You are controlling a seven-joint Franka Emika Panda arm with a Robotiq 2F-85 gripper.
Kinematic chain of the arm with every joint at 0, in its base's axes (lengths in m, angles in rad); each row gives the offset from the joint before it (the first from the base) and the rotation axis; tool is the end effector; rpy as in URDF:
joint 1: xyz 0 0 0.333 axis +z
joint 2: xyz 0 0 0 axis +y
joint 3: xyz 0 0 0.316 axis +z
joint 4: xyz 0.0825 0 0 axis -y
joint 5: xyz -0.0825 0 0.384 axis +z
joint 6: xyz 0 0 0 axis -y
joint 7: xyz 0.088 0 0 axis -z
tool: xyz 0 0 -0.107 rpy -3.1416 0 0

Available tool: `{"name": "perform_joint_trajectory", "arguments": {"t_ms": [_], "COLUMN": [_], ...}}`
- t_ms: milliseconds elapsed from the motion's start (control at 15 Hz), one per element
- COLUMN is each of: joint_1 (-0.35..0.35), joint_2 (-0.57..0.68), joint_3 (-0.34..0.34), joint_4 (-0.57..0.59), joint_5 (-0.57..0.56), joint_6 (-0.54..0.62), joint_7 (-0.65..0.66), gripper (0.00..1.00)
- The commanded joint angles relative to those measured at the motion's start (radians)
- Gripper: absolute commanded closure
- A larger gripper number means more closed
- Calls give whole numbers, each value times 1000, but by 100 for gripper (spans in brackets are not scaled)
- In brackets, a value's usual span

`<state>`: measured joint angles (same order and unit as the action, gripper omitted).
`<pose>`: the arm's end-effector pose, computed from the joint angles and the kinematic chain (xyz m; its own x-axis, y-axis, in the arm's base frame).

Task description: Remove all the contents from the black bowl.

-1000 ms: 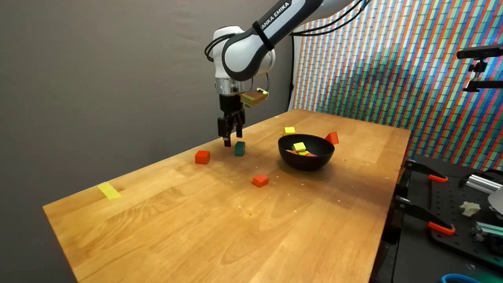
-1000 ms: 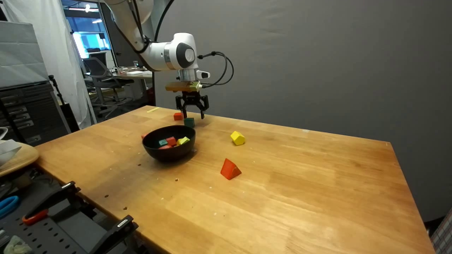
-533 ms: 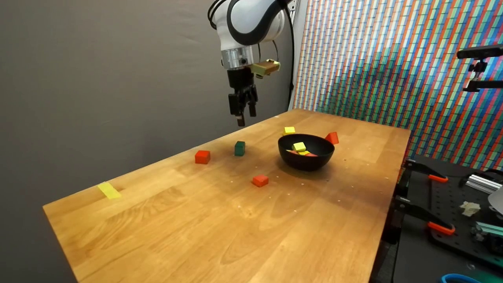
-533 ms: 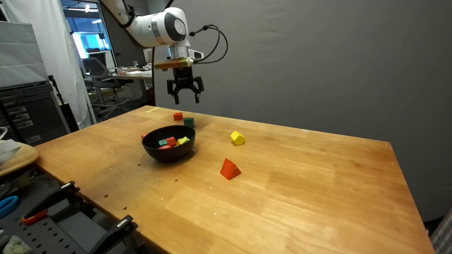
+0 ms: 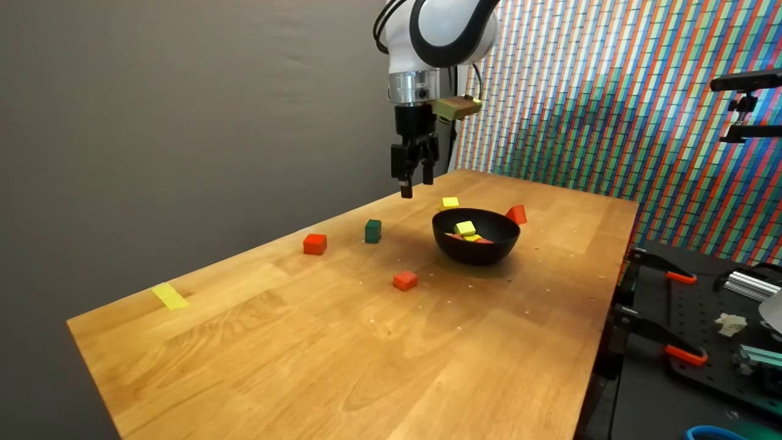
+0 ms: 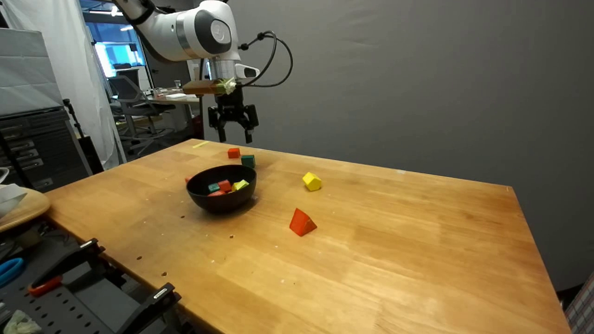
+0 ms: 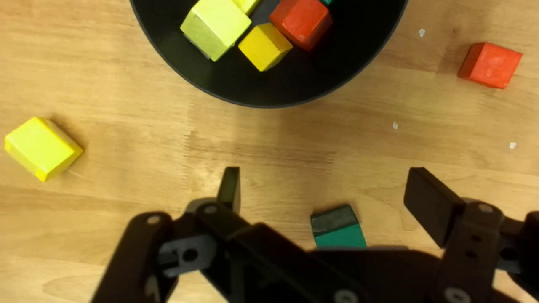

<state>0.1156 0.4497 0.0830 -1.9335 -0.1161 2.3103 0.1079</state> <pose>0.6046 0.1173 0.2475 0.9845 0.1623 -0.0666 0.1658 -0.9848 0.0514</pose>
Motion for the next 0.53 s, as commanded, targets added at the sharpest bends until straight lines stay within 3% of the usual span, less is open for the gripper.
{"name": "perform_joint_trajectory", "arguments": {"t_ms": [0,67,267,467], "joint_1": [-59,-19,-49,-54], "joint_2": [-149,-50,-102,-143], "joint_3": [-3,-13,-15,-14], "joint_4": [-250,-106,-204,-251], "joint_5": [90,52,69,83], "joint_6": [202,109,169,140], "joint_7": [-50,-13,-32,-23], "gripper": [0,0,0,0]}}
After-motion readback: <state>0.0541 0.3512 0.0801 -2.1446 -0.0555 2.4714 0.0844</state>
